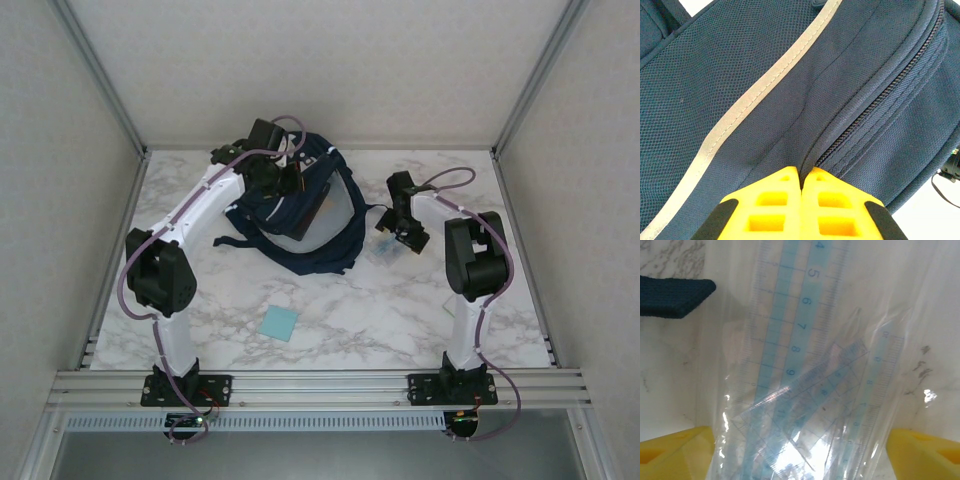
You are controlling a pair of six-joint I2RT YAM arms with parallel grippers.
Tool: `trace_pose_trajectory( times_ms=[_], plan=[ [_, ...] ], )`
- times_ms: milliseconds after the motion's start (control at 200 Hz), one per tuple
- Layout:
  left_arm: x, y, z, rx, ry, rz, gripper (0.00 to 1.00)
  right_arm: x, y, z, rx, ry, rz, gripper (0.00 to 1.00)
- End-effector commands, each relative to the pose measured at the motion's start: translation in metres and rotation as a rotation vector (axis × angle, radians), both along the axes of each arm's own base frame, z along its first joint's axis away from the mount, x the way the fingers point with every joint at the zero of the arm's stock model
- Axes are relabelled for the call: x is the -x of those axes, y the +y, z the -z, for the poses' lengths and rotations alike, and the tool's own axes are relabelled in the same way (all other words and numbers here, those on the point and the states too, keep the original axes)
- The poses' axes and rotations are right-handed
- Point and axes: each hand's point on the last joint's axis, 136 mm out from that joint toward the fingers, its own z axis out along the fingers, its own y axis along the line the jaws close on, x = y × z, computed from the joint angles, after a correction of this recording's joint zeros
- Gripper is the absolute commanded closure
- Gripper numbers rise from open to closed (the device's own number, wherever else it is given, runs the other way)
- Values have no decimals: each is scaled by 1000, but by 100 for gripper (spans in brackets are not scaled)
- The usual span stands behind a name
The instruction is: Pack books, pencil case, and school supplies into a backpack
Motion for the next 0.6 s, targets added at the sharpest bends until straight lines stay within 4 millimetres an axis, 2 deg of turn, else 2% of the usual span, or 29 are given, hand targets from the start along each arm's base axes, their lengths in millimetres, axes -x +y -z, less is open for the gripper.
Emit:
trace_pose_trajectory(
  times_ms=[0, 165, 305, 521, 596],
  plan=[
    [8, 8, -30, 48, -23, -29, 100, 8, -4, 17, 33, 36, -17, 21],
    [8, 7, -31, 50, -24, -31, 100, 11, -8, 11, 51, 25, -39, 43],
    [8, 7, -32, 53, -25, -30, 100, 16, -12, 3, 68, 11, -56, 57],
    [8, 6, -33, 58, -25, -28, 100, 20, -18, -11, 92, -16, -74, 70],
    [8, 6, -35, 60, -28, -26, 100, 20, -18, -14, 94, -19, -78, 72]
  ],
)
